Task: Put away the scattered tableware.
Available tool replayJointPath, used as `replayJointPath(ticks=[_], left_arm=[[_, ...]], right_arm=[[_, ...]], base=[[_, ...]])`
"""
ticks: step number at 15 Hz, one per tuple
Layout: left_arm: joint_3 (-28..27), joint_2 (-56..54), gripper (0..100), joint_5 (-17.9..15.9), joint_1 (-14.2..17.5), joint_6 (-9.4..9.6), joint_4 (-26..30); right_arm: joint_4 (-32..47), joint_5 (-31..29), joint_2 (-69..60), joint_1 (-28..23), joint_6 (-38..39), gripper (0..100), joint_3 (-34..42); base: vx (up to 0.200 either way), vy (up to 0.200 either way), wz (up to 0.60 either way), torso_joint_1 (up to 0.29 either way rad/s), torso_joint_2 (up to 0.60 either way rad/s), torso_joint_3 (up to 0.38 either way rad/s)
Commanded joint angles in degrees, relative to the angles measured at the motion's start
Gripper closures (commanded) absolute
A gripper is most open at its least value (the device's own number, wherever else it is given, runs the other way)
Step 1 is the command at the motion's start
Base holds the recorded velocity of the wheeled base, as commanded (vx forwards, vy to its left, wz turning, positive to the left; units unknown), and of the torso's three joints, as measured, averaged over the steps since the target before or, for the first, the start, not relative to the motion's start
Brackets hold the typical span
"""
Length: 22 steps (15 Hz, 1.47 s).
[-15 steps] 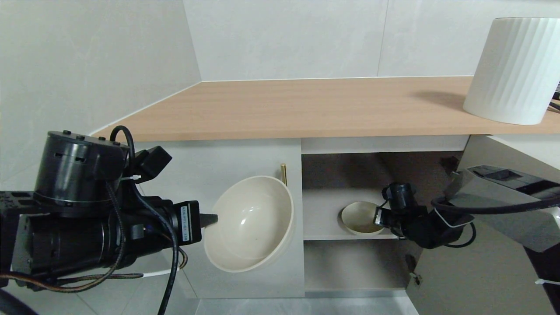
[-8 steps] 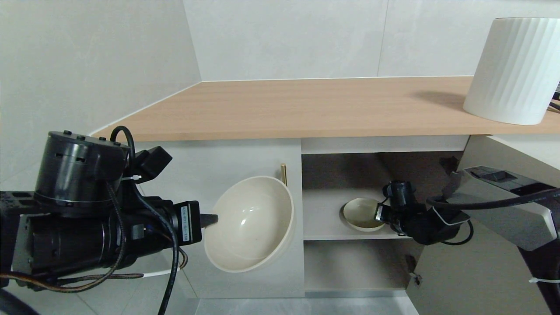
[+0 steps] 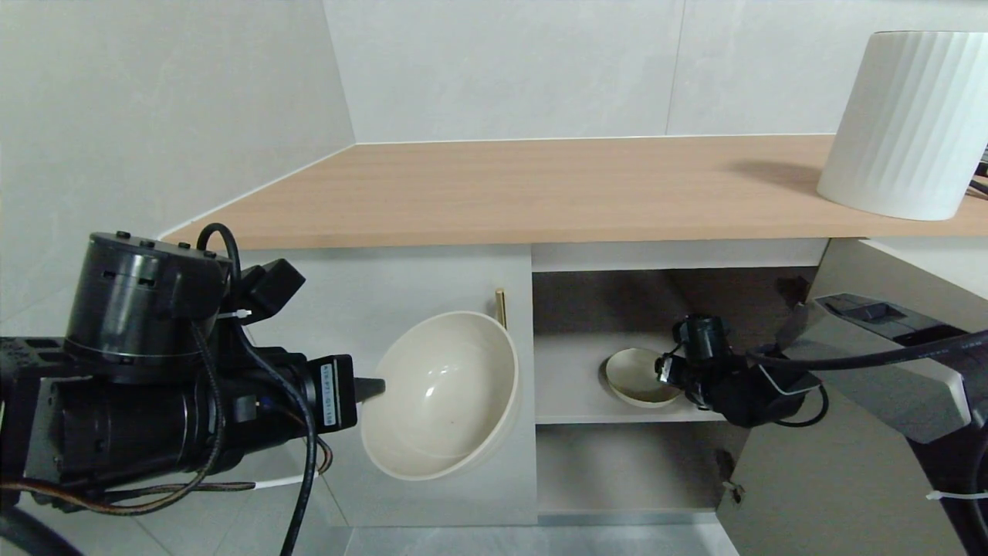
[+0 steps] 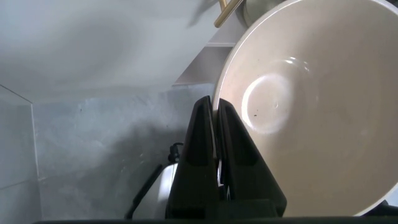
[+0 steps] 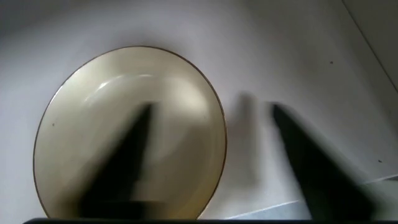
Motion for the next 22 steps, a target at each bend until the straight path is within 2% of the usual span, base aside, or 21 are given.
replayJointPath(ticks=[1, 3, 5, 8, 10, 12, 13, 14, 15, 16, 17, 18, 22], left_arm=[[0.0, 0.1, 100, 0.0, 0.0, -0.01, 0.0], [-0.1, 0.6, 100, 0.0, 0.0, 0.08, -0.1], [-0.6, 1.1, 100, -0.2, -0.1, 0.17, -0.1], [-2.9, 4.1, 100, 0.0, -1.2, 1.22, 0.0], [-3.6, 6.7, 100, 0.4, -2.9, 2.19, 0.0], [-3.6, 10.3, 100, 0.9, -5.5, 3.95, 0.0], [-3.3, 12.3, 100, 1.7, -6.6, 5.44, 0.1], [-3.3, 13.1, 100, 2.2, -7.1, 5.88, 0.1], [-3.0, 16.4, 100, 5.2, -9.2, 6.67, 0.1], [-3.0, 17.1, 100, 6.0, -9.5, 6.76, 0.1], [-3.0, 19.2, 100, 8.2, -10.4, 7.02, 0.1], [-2.9, 19.6, 100, 8.3, -10.6, 7.29, 0.2], [-1.8, 19.0, 100, 8.6, -13.7, 7.29, 0.1]], right_arm=[[-0.1, 0.0, -0.1, 0.1, 0.0, 0, -0.1], [0.0, -0.3, -2.1, 0.1, 0.0, 0, 1.1], [0.2, 0.4, -8.5, 0.8, -0.4, 0, 7.3], [1.5, 6.2, -21.7, 4.3, -1.4, 0, 16.0], [7.4, 9.5, -30.8, 7.0, -3.2, 0, 18.6], [21.1, 13.2, -42.6, 11.5, -3.4, 0, 18.5], [26.0, 15.4, -46.9, 13.5, -3.5, 0, 18.4], [27.9, 16.2, -48.8, 14.4, -3.5, 0, 18.4], [32.7, 18.7, -53.1, 17.1, -4.3, 0, 18.4], [34.7, 19.4, -53.9, 17.7, -5.3, 0, 18.4], [38.0, 19.9, -54.3, 18.0, -7.7, 0, 18.5], [38.3, 20.0, -54.2, 18.4, -8.3, 0, 18.7], [38.4, 19.0, -50.2, 27.4, -8.7, 0, 21.7]], base=[[0.000, 0.000, 0.00, 0.000, 0.00, 0.000], [0.000, 0.000, 0.00, 0.000, 0.00, 0.000], [0.000, 0.000, 0.00, 0.000, 0.00, 0.000], [0.000, 0.000, 0.00, 0.000, 0.00, 0.000], [0.000, 0.000, 0.00, 0.000, 0.00, 0.000], [0.000, 0.000, 0.00, 0.000, 0.00, 0.000], [0.000, 0.000, 0.00, 0.000, 0.00, 0.000], [0.000, 0.000, 0.00, 0.000, 0.00, 0.000], [0.000, 0.000, 0.00, 0.000, 0.00, 0.000], [0.000, 0.000, 0.00, 0.000, 0.00, 0.000], [0.000, 0.000, 0.00, 0.000, 0.00, 0.000], [0.000, 0.000, 0.00, 0.000, 0.00, 0.000], [0.000, 0.000, 0.00, 0.000, 0.00, 0.000]])
